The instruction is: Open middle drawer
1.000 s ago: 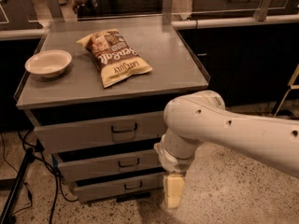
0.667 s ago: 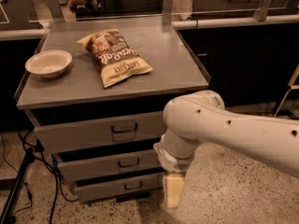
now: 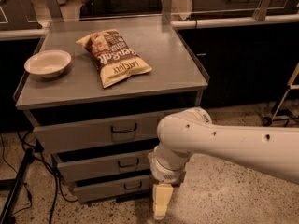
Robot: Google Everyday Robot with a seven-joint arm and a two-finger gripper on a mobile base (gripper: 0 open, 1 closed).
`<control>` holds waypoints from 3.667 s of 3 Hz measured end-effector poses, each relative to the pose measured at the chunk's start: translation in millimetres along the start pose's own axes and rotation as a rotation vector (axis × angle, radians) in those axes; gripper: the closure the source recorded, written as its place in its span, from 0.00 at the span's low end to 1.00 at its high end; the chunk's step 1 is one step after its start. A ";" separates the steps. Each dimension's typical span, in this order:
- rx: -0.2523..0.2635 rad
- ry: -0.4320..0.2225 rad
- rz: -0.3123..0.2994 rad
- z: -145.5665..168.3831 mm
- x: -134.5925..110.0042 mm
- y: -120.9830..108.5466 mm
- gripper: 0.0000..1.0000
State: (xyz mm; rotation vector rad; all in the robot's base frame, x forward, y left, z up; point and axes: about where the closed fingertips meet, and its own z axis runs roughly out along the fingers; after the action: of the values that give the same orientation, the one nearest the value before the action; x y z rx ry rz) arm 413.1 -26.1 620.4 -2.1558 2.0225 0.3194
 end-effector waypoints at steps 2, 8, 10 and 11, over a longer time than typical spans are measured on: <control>-0.018 0.002 0.009 23.4 -4.0 -4.8 0.00; -0.033 -0.029 0.089 142.9 -39.8 -77.0 0.00; -0.042 -0.028 0.063 165.5 -39.3 -86.0 0.00; -0.050 -0.033 0.057 177.1 -38.1 -89.7 0.00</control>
Offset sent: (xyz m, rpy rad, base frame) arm 0.0109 0.0259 -0.0522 -0.0084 0.0461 -0.0098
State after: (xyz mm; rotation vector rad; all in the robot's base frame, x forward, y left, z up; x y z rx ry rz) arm 493.2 63.8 458.0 -2.1104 2.0821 0.4150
